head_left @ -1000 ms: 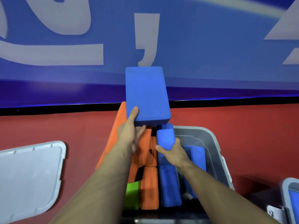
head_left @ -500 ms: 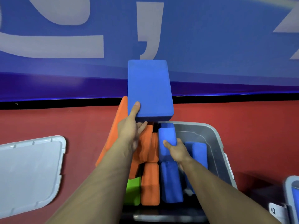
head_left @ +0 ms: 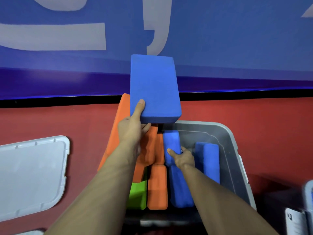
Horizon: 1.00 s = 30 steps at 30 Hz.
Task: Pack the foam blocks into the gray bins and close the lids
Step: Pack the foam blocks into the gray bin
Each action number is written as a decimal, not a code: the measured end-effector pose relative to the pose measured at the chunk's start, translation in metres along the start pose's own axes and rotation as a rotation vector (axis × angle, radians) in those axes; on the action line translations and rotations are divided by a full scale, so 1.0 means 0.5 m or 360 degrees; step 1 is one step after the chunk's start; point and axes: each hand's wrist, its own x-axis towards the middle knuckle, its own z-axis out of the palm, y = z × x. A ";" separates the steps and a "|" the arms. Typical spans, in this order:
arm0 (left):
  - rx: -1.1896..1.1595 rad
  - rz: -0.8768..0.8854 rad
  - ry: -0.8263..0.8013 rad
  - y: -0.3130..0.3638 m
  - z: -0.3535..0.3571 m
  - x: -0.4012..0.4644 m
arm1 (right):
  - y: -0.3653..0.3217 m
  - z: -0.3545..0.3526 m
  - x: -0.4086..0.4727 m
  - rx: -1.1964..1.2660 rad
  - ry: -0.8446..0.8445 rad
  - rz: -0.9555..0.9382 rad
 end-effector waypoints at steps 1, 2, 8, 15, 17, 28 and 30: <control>0.0019 0.0002 -0.0010 -0.001 -0.002 0.001 | 0.001 0.003 0.001 0.0003 0.0000 0.0001; 0.0033 0.0001 -0.0015 -0.002 -0.002 0.002 | 0.002 0.004 0.002 0.0002 -0.0004 -0.0001; 0.0074 -0.0038 -0.0019 -0.008 0.001 0.011 | 0.037 -0.017 0.011 -0.0131 -0.0251 0.0030; -0.0006 -0.0053 -0.0047 0.000 0.007 0.008 | 0.101 -0.088 -0.011 -0.0494 -0.0664 0.0233; -0.0019 -0.0058 -0.0038 0.000 0.008 0.006 | 0.107 -0.082 -0.023 -0.0477 -0.0697 0.0213; -0.0007 -0.0076 -0.0055 -0.001 -0.005 0.005 | 0.085 -0.070 -0.045 -0.0481 -0.0772 0.0136; -0.0010 -0.0077 -0.0056 -0.001 -0.006 0.005 | 0.081 -0.072 -0.049 -0.0404 -0.0803 0.0125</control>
